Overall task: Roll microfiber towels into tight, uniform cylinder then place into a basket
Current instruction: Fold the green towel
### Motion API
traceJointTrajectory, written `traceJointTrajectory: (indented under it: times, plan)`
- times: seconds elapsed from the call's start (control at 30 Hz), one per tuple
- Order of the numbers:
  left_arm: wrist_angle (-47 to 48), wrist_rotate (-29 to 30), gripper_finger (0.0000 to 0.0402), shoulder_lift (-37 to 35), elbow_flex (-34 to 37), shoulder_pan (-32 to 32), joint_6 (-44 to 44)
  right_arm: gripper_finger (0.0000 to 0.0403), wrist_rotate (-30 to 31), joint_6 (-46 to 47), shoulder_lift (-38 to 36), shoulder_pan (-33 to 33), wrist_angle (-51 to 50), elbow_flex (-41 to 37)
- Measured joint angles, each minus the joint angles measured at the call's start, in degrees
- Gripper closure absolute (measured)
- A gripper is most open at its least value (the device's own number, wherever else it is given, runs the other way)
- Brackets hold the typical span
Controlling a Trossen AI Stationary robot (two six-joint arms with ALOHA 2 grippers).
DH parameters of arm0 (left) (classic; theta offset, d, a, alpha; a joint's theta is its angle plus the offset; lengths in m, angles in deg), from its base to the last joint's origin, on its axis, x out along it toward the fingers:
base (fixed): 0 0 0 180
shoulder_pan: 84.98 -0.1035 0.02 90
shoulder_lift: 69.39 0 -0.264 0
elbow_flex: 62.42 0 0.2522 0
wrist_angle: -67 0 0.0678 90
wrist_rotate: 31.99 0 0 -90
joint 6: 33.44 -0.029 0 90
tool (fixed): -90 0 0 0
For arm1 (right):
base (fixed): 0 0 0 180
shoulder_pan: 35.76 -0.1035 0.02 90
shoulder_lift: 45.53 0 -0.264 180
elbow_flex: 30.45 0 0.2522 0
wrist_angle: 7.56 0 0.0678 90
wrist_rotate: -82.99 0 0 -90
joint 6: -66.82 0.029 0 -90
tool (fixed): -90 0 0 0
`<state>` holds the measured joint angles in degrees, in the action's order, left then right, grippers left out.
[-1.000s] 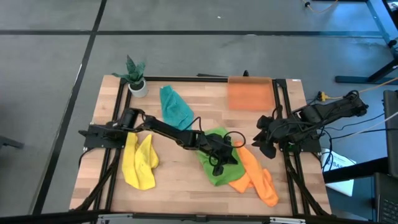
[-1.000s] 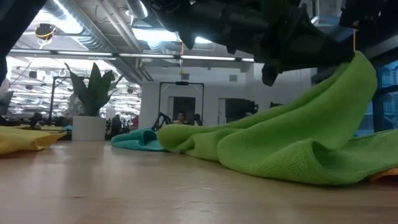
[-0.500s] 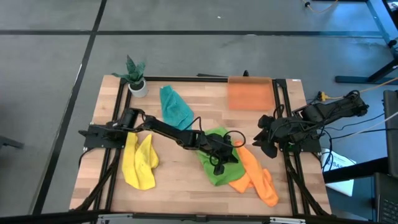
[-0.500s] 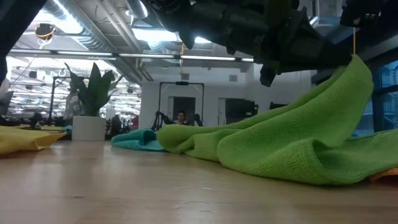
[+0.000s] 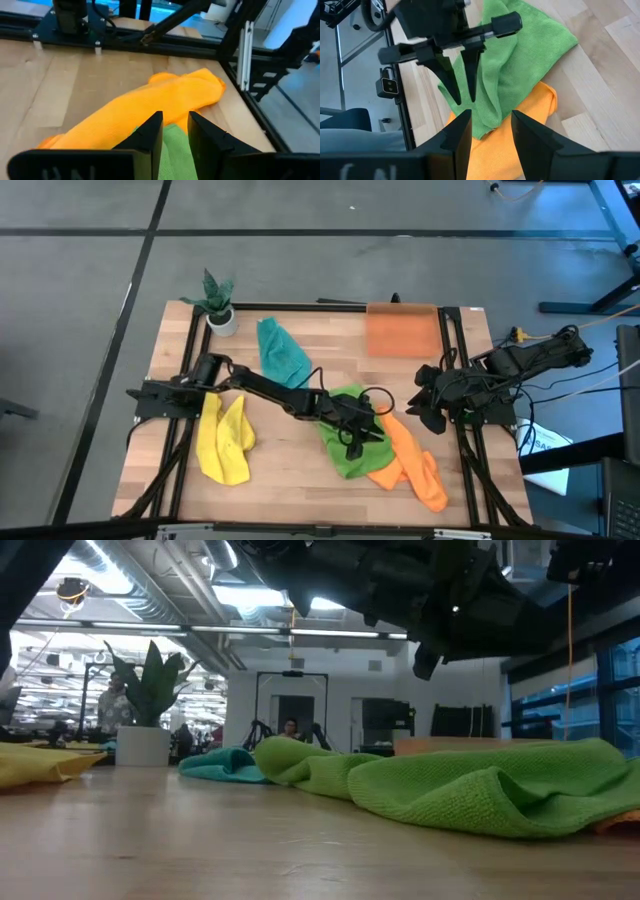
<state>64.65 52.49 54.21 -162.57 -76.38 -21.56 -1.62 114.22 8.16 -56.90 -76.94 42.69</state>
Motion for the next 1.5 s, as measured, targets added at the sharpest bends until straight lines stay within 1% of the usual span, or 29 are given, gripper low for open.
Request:
traceJointTrajectory:
  times: [0.13, 0.2, 0.3, 0.4, 0.47, 0.6, 0.67, 0.73, 0.9, 1.0, 1.07, 1.3, 1.5]
  plan:
    - [2.2, 0.2, 0.0319, -3.1, 0.0, -0.1, -1.6, 0.0263, 0.0, -2.7, 0.0, 0.0, 0.1, 0.0]
    - [7.1, 1.1, 0.0319, -5.3, 0.0, 0.1, -3.4, 0.0263, 0.0, -3.8, 0.1, 0.0, 0.3, 0.0]
    - [17.0, 6.7, 0.0319, -8.9, 0.0, 0.7, -4.9, 0.0263, 0.0, -6.3, 0.4, 0.0, 1.0, 0.0]
    - [26.9, 12.2, 0.0319, -12.3, 0.0, 1.3, -4.2, 0.0263, 0.0, -8.3, 1.0, 0.0, 1.7, 0.0]
    - [33.4, 14.2, 0.0319, -14.7, 0.0, 1.7, -1.9, 0.0263, 0.0, -9.9, 1.9, 0.8, 2.2, 0.0]
    - [42.6, 15.7, 0.0319, -18.8, 0.1, 2.4, 4.8, 0.0263, -1.1, -12.4, 4.6, 4.0, 3.2, 0.0]
    - [44.9, 16.6, 0.0319, -20.6, 0.0, 3.2, 7.7, 0.0263, -3.6, -14.5, 6.6, 6.0, 4.9, 0.0]
    - [48.5, 19.3, 0.0319, -22.4, 0.0, 4.5, 10.7, 0.0263, -7.3, -16.3, 9.0, 8.3, 7.7, 0.0]
    - [53.8, 27.7, 0.0319, -26.5, 0.0, 8.7, 18.4, 0.0263, -19.3, -17.9, 17.1, 14.6, 18.0, 0.0]
    - [55.2, 31.9, 0.0319, -28.7, 0.0, 11.3, 23.0, 0.0263, -24.7, -17.7, 22.6, 17.5, 24.8, 0.0]
    - [55.5, 34.0, 0.0319, -29.8, 0.0, 13.0, 24.0, 0.0263, -26.8, -16.9, 26.1, 19.0, 27.9, 0.0]
    - [55.5, 39.7, 0.0319, -32.2, 0.0, 17.5, 26.5, 0.0263, -26.4, -13.3, 37.3, 24.0, 28.8, 0.0]
    - [56.7, 41.1, 0.0319, -32.5, 0.0, 18.8, 28.6, 0.0263, -26.6, -13.1, 44.5, 26.1, 30.2, 0.0]
